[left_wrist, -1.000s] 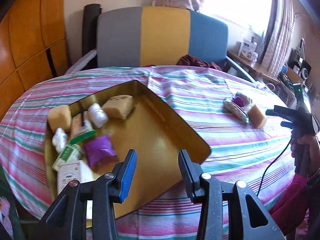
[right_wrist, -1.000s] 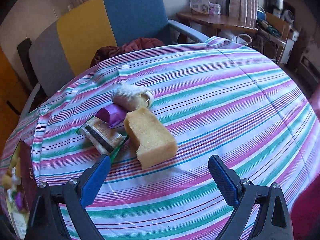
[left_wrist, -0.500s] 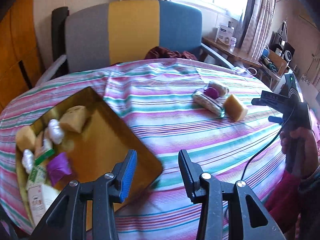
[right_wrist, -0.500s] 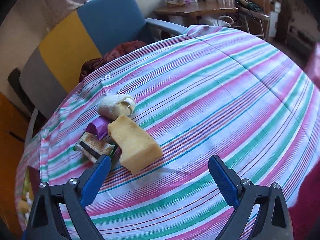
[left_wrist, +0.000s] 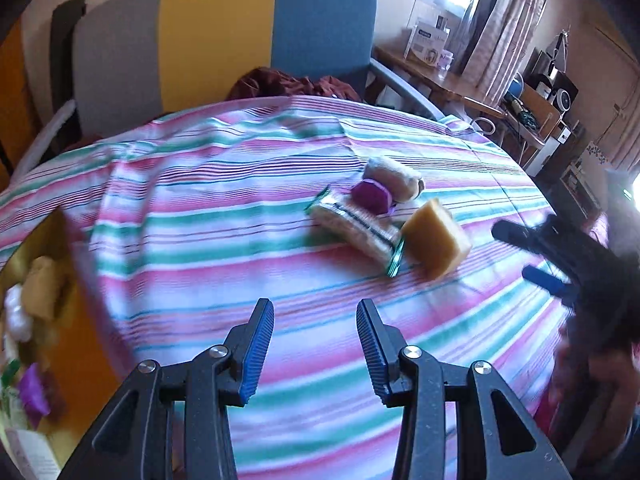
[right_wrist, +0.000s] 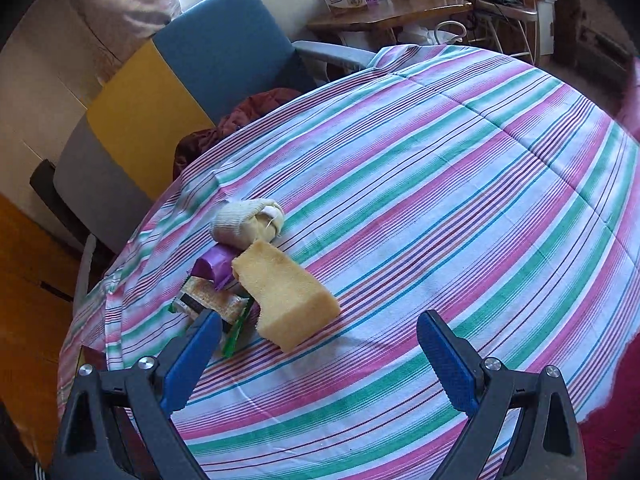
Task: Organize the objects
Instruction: 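Move both tools back toward the remaining items on the cloth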
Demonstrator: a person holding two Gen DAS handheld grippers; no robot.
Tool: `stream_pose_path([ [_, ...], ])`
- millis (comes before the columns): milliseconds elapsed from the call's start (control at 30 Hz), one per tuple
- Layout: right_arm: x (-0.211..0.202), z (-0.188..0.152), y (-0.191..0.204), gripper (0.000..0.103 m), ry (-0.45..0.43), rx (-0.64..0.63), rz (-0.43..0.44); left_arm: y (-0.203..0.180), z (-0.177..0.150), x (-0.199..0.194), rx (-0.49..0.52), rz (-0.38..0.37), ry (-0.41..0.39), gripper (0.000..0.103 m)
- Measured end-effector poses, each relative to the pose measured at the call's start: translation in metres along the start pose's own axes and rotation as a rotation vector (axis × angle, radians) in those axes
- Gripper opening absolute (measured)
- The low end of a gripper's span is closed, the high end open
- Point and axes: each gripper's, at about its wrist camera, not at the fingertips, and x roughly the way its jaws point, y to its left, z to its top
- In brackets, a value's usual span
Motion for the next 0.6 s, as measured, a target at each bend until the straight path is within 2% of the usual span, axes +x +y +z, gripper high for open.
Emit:
stream_pose_path([
  [267,0.0,0.003,-0.005,0.099,0.015,0.045,0.077,-0.022,0.042,0.067,-0.092,-0.018,0.099,0.045],
  [400,0.002,0.004,-0.01,0.1,0.027,0.08,0.111,-0.036,0.056,0.092,-0.094,0.029,0.104,0.053],
  [600,0.004,0.003,-0.011,0.101,0.052,0.096,0.152,-0.043,0.076,0.128,-0.094,0.112,0.121,0.055],
])
